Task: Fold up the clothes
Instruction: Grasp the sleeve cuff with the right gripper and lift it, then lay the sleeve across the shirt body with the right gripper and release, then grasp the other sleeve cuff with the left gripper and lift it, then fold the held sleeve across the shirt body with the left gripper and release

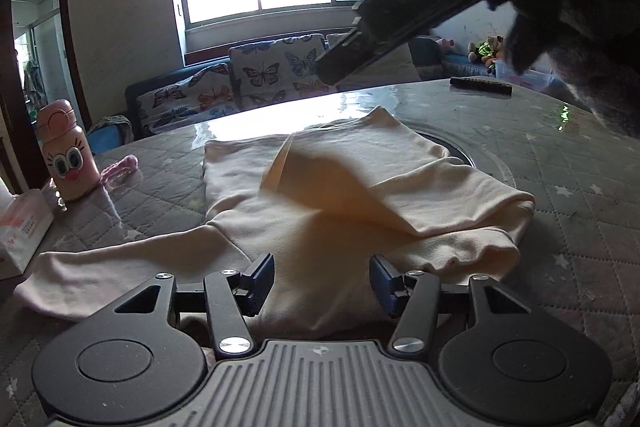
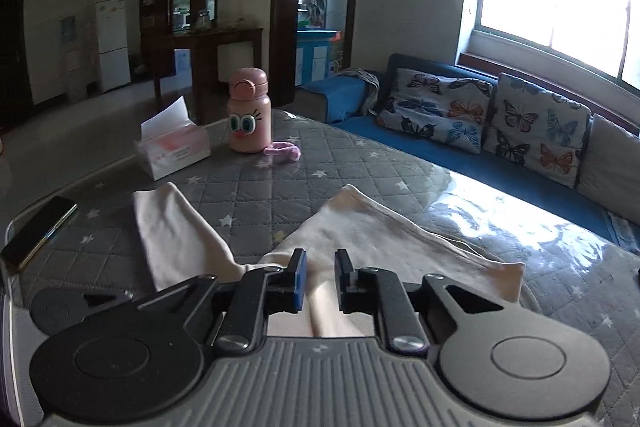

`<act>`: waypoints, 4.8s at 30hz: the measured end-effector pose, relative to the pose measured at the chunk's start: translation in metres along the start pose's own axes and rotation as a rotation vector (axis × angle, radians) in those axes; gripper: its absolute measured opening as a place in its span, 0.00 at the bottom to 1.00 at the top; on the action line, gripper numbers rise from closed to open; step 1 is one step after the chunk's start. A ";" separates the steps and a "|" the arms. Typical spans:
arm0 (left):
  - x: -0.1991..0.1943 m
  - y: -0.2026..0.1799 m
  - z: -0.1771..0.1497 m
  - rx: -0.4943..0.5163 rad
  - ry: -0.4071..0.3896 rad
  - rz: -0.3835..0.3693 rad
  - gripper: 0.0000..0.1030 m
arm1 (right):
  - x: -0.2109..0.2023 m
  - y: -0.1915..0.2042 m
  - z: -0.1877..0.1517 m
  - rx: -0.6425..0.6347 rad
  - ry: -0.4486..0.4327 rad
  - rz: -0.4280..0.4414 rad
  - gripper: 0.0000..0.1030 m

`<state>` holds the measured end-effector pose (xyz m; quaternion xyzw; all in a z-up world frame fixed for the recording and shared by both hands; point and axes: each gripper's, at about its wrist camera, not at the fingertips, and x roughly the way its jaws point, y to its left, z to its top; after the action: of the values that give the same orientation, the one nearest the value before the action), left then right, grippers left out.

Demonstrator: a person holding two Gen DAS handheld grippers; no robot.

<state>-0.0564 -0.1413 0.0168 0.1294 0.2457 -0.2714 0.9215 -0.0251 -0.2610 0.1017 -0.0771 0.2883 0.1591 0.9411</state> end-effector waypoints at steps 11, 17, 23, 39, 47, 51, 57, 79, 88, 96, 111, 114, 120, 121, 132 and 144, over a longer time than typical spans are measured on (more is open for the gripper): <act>0.010 0.009 0.010 -0.018 0.007 0.046 0.53 | -0.033 -0.052 -0.062 0.029 0.157 -0.104 0.36; 0.027 0.010 0.016 0.001 0.038 0.062 0.48 | -0.033 -0.061 -0.096 0.061 0.219 -0.117 0.40; 0.039 0.009 0.014 0.017 0.079 0.070 0.29 | -0.033 -0.070 -0.127 0.096 0.274 -0.123 0.38; 0.028 0.026 0.021 -0.011 0.070 0.118 0.08 | -0.036 -0.071 -0.117 0.093 0.255 -0.104 0.10; 0.046 0.021 0.040 -0.009 0.047 0.071 0.08 | -0.013 -0.079 -0.089 0.109 0.187 -0.089 0.12; 0.063 0.019 0.041 -0.002 0.072 0.055 0.08 | 0.013 -0.080 -0.084 0.116 0.191 -0.073 0.12; 0.073 0.028 0.033 -0.019 0.111 0.064 0.08 | 0.039 -0.088 -0.090 0.146 0.223 -0.085 0.12; 0.013 0.127 0.002 -0.245 0.086 0.419 0.39 | 0.031 -0.050 -0.082 0.061 0.194 -0.037 0.44; 0.009 0.199 -0.014 -0.431 0.121 0.615 0.43 | 0.033 -0.036 -0.081 0.041 0.197 -0.004 0.47; 0.021 0.225 -0.021 -0.526 0.157 0.602 0.37 | 0.031 -0.037 -0.082 0.051 0.200 -0.004 0.48; -0.007 0.183 0.029 -0.492 -0.019 0.428 0.05 | 0.018 -0.039 -0.084 0.077 0.169 -0.005 0.48; -0.014 0.152 0.052 -0.441 -0.069 0.342 0.05 | 0.013 -0.041 -0.087 0.086 0.156 -0.005 0.48; -0.014 0.081 0.092 -0.320 -0.131 0.143 0.05 | 0.001 -0.049 -0.092 0.111 0.129 -0.010 0.48; -0.013 0.069 0.097 -0.303 -0.136 0.111 0.05 | -0.002 -0.051 -0.093 0.117 0.124 -0.010 0.48; 0.026 -0.028 0.102 -0.141 -0.065 -0.136 0.05 | -0.020 -0.071 -0.108 0.182 0.098 -0.029 0.48; 0.030 -0.028 0.071 -0.111 0.014 -0.159 0.39 | -0.029 -0.080 -0.108 0.207 0.092 -0.069 0.48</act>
<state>-0.0232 -0.2042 0.0583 0.0601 0.2765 -0.3285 0.9011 -0.0761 -0.3691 0.0331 0.0036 0.3433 0.0924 0.9347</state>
